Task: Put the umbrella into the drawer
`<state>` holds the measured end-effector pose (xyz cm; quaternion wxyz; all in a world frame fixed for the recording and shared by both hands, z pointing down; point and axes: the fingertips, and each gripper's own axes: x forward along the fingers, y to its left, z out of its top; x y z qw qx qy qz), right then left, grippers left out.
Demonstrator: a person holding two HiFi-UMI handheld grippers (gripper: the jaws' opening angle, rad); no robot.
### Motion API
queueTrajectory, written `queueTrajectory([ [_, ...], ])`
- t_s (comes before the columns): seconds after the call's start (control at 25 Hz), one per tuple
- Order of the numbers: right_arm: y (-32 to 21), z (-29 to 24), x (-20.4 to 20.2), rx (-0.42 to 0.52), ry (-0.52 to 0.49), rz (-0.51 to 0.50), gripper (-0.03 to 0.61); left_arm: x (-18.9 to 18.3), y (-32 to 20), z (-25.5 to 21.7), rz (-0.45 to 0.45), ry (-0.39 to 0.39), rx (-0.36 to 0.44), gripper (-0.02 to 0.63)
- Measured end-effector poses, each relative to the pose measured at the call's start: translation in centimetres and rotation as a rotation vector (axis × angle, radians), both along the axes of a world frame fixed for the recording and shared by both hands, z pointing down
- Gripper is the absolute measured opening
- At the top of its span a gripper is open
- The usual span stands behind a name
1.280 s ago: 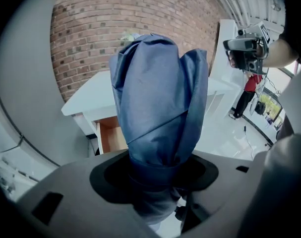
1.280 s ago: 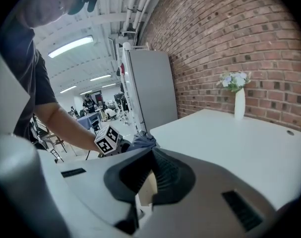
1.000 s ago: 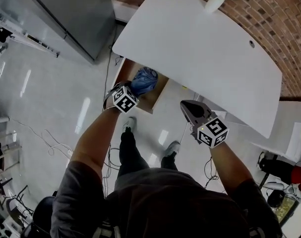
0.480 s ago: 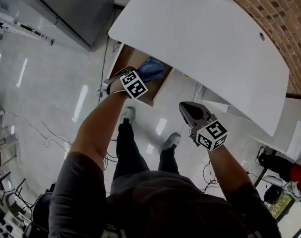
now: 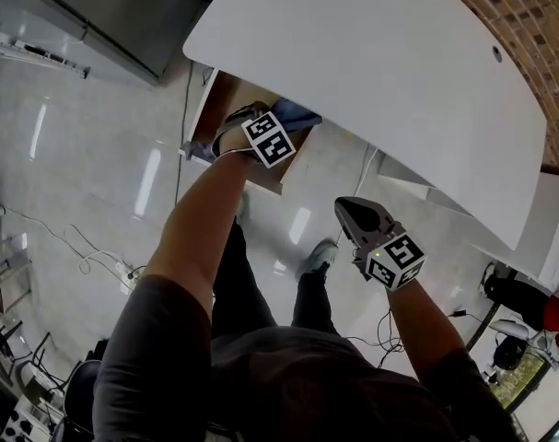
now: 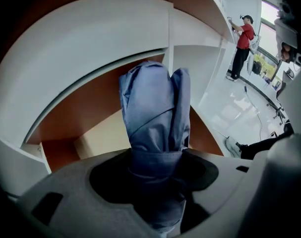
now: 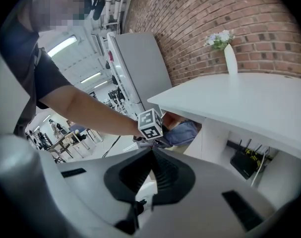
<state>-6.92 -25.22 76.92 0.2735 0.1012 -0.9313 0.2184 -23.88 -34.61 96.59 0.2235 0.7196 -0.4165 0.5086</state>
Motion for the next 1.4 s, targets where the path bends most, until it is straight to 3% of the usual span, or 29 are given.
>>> queueTrajectory([
  [0.36,-1.7,2.9,2.8,-0.03,-0.005,0.069,-0.008,-0.6,-1.2,4.3,0.031,-0.084,-0.006,0.256],
  [0.68,-3.5,4.3,3.7,-0.004,0.009,0.082,-0.008,-1.1,-2.1,7.0,0.013,-0.093,-0.016,0.27],
  [0.96,-4.3,4.8,4.7,-0.003,0.02,0.104,-0.008,-1.2,-2.0,7.8,-0.023,-0.068,-0.027,0.29],
  [1.2,-4.7,4.4,4.8,-0.008,0.016,0.117,-0.008,-1.4,-1.9,6.6,-0.083,-0.024,0.019,0.331],
  [1.4,-4.9,3.3,4.5,0.006,0.011,0.11,-0.008,-1.0,-1.5,4.1,-0.104,0.056,0.079,0.347],
])
